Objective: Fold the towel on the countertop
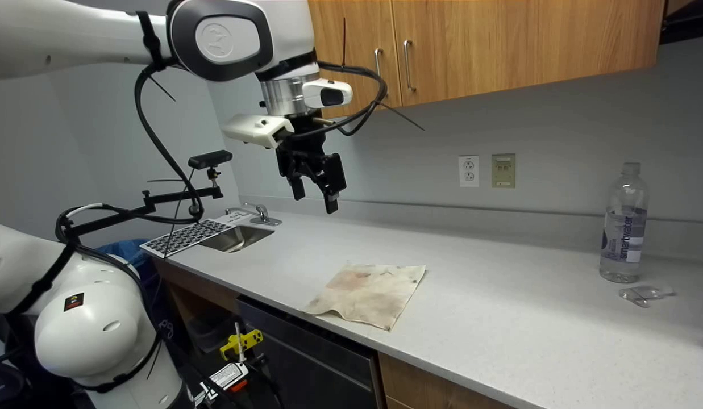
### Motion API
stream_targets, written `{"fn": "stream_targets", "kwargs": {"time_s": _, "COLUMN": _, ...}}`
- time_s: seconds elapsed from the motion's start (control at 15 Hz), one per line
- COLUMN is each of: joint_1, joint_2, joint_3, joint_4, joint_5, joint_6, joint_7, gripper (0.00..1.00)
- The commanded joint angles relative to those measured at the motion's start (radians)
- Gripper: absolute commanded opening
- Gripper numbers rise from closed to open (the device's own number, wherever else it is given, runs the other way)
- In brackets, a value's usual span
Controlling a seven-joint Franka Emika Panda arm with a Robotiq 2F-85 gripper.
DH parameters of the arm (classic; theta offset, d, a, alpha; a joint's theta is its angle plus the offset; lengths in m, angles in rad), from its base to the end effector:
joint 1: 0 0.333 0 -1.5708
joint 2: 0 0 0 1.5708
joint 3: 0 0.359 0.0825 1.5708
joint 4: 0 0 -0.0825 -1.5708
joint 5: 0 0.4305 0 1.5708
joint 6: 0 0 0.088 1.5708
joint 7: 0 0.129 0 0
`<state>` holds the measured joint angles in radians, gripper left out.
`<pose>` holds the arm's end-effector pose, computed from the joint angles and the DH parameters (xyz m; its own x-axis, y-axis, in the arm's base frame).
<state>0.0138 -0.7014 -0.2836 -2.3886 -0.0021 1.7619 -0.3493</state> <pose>0.3543 -0.1164 0.5592 0.9852 0.1297 0.1117 0.1457 -0.9780 -0.1493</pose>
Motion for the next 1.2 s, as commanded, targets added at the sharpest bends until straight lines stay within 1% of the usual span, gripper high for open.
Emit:
{"fn": "stream_targets", "kwargs": {"time_s": 0.0, "joint_1": -0.024, "joint_2": 0.006, "joint_3": 0.018, "joint_4": 0.003, "joint_5": 0.013, "joint_6": -0.003, "joint_7": -0.012, "gripper": 1.00}}
{"fn": "stream_targets", "kwargs": {"time_s": 0.27, "joint_1": -0.022, "joint_2": 0.005, "joint_3": 0.027, "joint_4": -0.004, "joint_5": 0.008, "joint_6": 0.004, "joint_7": -0.015, "gripper": 1.00}}
{"fn": "stream_targets", "kwargs": {"time_s": 0.6, "joint_1": -0.024, "joint_2": 0.011, "joint_3": 0.057, "joint_4": -0.024, "joint_5": -0.008, "joint_6": 0.024, "joint_7": 0.001, "gripper": 1.00}}
{"fn": "stream_targets", "kwargs": {"time_s": 0.67, "joint_1": -0.019, "joint_2": 0.014, "joint_3": 0.048, "joint_4": -0.012, "joint_5": 0.008, "joint_6": 0.001, "joint_7": -0.008, "gripper": 1.00}}
{"fn": "stream_targets", "kwargs": {"time_s": 1.13, "joint_1": -0.019, "joint_2": 0.014, "joint_3": 0.055, "joint_4": -0.020, "joint_5": 0.005, "joint_6": 0.002, "joint_7": -0.006, "gripper": 1.00}}
